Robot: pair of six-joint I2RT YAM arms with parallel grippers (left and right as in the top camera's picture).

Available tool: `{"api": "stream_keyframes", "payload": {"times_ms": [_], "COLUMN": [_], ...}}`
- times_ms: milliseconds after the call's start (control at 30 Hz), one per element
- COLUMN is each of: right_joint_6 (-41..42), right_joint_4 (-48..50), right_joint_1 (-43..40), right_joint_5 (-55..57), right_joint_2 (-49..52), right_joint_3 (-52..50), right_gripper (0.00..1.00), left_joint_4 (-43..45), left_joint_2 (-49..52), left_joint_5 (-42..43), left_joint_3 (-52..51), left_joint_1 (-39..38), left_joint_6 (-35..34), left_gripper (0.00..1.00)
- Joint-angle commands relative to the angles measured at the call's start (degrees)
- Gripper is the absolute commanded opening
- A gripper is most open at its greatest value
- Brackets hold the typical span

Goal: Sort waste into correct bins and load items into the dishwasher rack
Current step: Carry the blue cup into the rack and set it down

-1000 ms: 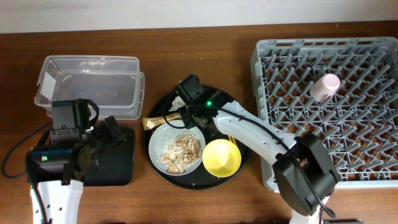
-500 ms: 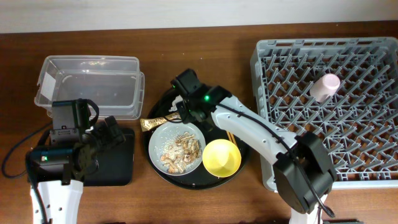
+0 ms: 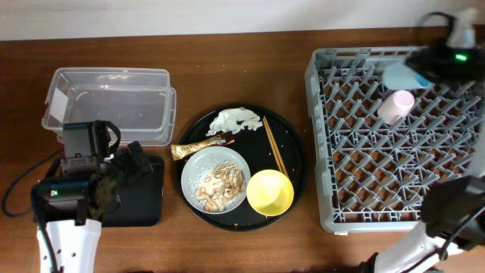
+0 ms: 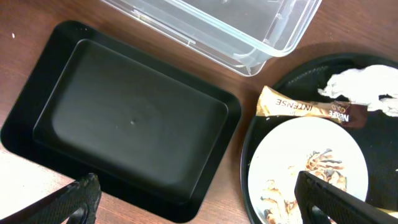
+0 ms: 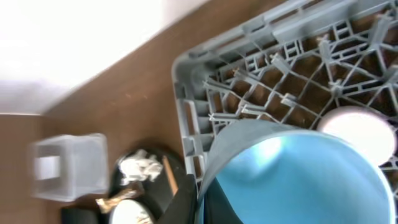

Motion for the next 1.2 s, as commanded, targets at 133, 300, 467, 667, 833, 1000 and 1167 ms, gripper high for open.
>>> {"api": "stream_keyframes", "payload": {"times_ms": [133,300,467,667,833,1000,1167], "right_joint_6": [-19.43,-20.76,-24.30,-13.20,-12.22,-12.22,-12.26], "right_joint_4": [0.61,5.95,20.13,23.06,20.79,16.92,15.87], "right_joint_1": [-8.48,-8.00,-5.97,-5.99,-7.02,-11.87,-14.69], "right_joint_5": [-30.27,-35.87,-43.87,-28.26,-22.38,-17.73,-17.70], "right_joint_2": [-0.96,-0.59,-0.59,-0.59,-0.59,-0.59,-0.59], "right_joint_3": [-16.59,-29.88,-42.84,-43.12,-43.12,-43.10,-43.10], "right_gripper": [0.04,0.04,0.04,0.04,0.04,0.04,0.04], "left_joint_4": [0.07,0.07,0.07,0.07,0.07,0.07,0.07], "left_joint_2": [-0.17,-0.17,-0.17,-0.20,-0.20,-0.17,-0.17], "left_joint_5": [-0.24,-0.26,-0.26,-0.24,-0.24,-0.24,-0.26], "left_joint_3": [0.61,0.61,0.61,0.61,0.61,0.61,0.61], "left_joint_1": [0.13,0.13,0.13,0.13,0.13,0.13,0.13], "left_joint_6": [-0.98,-0.98,-0.98,-0.98,-0.98,-0.98,-0.98], "left_gripper": [1.00,0.99,0.99,0.99,0.99,0.99,0.99]}}
